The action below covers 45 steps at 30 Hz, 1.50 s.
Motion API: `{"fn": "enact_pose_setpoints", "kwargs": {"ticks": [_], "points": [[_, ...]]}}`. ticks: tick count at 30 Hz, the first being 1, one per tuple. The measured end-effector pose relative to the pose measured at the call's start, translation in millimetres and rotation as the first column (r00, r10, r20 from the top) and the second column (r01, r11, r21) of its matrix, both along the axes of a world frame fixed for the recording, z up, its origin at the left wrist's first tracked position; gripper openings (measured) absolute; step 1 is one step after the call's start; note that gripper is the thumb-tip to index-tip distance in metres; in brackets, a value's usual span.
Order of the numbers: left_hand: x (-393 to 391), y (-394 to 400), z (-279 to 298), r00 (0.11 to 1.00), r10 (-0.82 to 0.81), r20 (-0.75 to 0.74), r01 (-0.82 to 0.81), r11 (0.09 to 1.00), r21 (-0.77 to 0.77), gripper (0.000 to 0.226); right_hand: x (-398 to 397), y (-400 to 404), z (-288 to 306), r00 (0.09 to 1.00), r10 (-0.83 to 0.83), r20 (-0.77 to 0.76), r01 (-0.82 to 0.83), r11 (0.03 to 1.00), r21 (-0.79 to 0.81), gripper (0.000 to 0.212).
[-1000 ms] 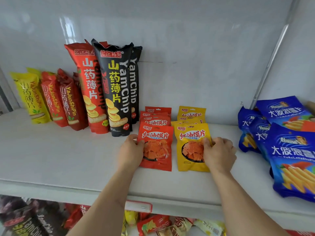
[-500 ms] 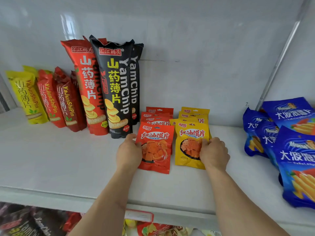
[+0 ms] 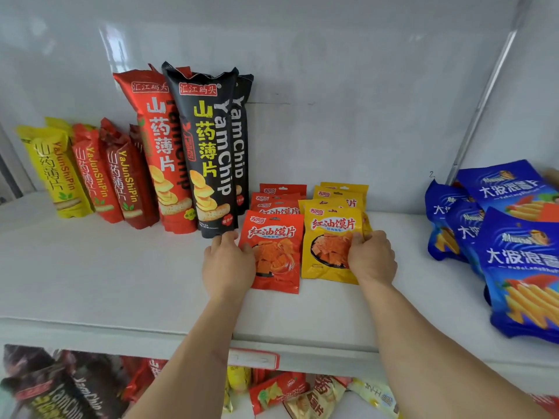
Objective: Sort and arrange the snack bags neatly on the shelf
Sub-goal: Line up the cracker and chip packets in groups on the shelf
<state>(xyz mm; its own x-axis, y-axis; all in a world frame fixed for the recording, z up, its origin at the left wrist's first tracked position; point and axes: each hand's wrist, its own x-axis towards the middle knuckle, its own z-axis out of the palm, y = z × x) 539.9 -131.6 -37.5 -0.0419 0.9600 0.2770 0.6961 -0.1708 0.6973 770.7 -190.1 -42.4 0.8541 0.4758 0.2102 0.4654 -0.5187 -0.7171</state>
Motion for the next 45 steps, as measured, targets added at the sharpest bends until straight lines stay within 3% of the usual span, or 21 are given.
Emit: {"fn": "enact_pose_setpoints", "kwargs": {"ticks": [3, 6, 12, 17, 22, 24, 26, 30, 34, 40, 45], "points": [[1.5, -13.9, -0.6, 0.982, -0.002, -0.186, 0.040, 0.978, 0.203, 0.035, -3.5, -16.7, -0.5, 0.996, 0.020, 0.084, -0.016, 0.999, -0.046, 0.038], [15.1, -26.7, 0.4, 0.940, -0.052, -0.338, 0.171, 0.928, 0.332, 0.027, -4.3, -38.7, -2.4, 0.959, 0.045, 0.279, -0.015, 0.994, -0.108, 0.037], [64.9, -56.0, 1.8, 0.830, -0.158, -0.535, 0.459, 0.740, 0.492, 0.008, 18.4, -85.2, -3.1, 0.709, 0.230, 0.667, -0.075, 0.965, -0.253, 0.017], [124.1, -86.2, 5.9, 0.775, -0.247, -0.582, 0.580, 0.644, 0.499, 0.004, 52.3, -128.5, 12.3, 0.603, 0.269, 0.751, -0.019, 0.946, -0.323, 0.012], [196.2, -126.5, 6.1, 0.750, -0.341, -0.567, 0.630, 0.630, 0.455, 0.010, 96.2, -177.9, 35.0, 0.650, 0.239, 0.721, 0.015, 0.945, -0.326, 0.020], [223.0, -141.3, 5.9, 0.761, -0.408, -0.504, 0.629, 0.654, 0.420, 0.013, 114.8, -197.2, 44.2, 0.708, 0.204, 0.676, 0.027, 0.949, -0.314, 0.027], [247.6, -153.6, 7.3, 0.771, -0.507, -0.386, 0.619, 0.739, 0.264, 0.025, 133.5, -215.0, 49.5, 0.744, 0.140, 0.653, 0.038, 0.967, -0.251, 0.031], [284.6, -167.3, 13.2, 0.821, -0.570, 0.011, 0.570, 0.821, -0.004, 0.030, 173.4, -242.3, 46.0, 0.847, 0.013, 0.532, 0.074, 0.987, -0.142, 0.041], [308.3, -179.8, 16.3, 0.821, -0.526, 0.223, 0.561, 0.815, -0.143, 0.035, 195.5, -255.3, 31.1, 0.927, -0.032, 0.374, 0.066, 0.995, -0.077, 0.053], [328.7, -185.9, 17.8, 0.803, -0.422, 0.420, 0.559, 0.777, -0.288, 0.040, 203.8, -254.8, 15.0, 0.964, -0.019, 0.265, 0.015, 1.000, 0.019, 0.058], [335.5, -182.4, 17.7, 0.668, -0.280, 0.690, 0.627, 0.711, -0.318, 0.033, 207.3, -243.9, 13.5, 0.986, 0.015, 0.165, -0.038, 0.990, 0.136, 0.057]]}}
